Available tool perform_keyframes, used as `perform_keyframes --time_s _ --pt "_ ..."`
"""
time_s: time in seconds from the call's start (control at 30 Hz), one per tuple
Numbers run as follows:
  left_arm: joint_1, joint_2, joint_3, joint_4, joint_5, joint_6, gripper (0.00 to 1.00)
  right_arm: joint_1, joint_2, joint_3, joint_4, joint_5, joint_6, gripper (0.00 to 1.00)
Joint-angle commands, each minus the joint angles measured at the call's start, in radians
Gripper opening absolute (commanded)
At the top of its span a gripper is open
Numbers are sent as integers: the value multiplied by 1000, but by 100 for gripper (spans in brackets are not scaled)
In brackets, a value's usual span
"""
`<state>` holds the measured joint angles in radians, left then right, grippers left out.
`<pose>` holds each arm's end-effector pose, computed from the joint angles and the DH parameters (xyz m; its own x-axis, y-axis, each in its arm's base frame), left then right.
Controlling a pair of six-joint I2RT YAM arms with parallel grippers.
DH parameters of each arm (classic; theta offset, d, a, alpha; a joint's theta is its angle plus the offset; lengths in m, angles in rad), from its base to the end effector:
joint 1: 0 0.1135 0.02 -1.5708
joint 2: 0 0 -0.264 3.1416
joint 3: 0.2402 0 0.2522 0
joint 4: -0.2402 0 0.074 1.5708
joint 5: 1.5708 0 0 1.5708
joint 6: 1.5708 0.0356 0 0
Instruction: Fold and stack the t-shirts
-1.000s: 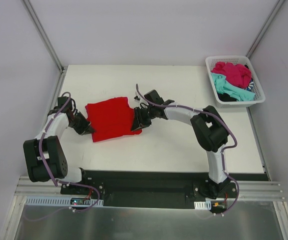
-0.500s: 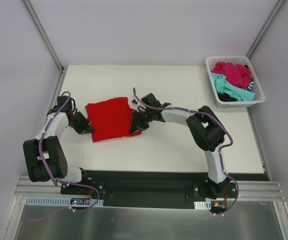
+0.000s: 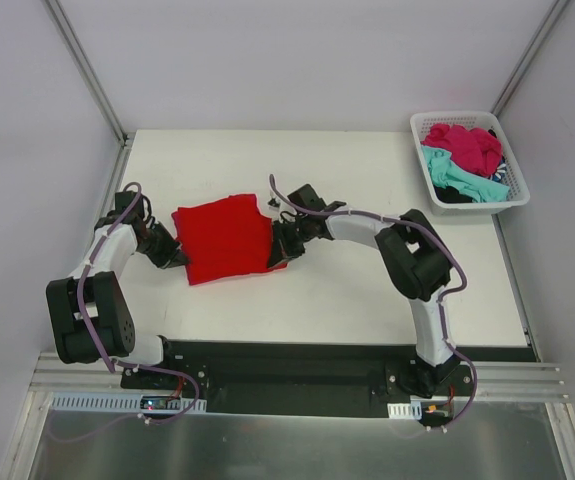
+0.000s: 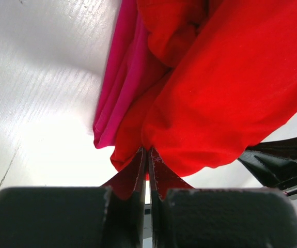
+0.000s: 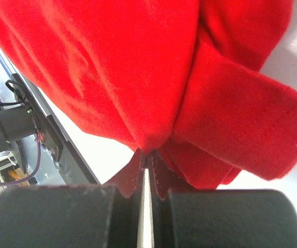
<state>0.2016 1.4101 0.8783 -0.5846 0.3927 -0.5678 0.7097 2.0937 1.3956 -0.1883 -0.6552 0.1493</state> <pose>0.2636 0.0400 0.2056 -0.7312 -0.6565 -0.1851 -0.4906 0.6947 -0.5259 0.3217 0.3049 0.1515 -0.7015 -0.4471 -0.5550 -0.7125 0.4217 0.5609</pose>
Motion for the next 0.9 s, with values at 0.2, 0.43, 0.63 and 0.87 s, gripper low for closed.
perform_keyframes --time_s 0.2,0.43,0.63,0.87 --pt "-11 1 25 -21 9 13 0 -53 -20 124 -172 17 -111 1" --pt "-10 6 24 -21 12 13 0 -73 23 200 -250 9 -143 1" --pt "-10 7 22 -20 11 14 0 -76 25 194 -249 11 -143 1" --pt "-10 12 21 -21 18 13 0 -64 28 172 -235 -4 -143 11"
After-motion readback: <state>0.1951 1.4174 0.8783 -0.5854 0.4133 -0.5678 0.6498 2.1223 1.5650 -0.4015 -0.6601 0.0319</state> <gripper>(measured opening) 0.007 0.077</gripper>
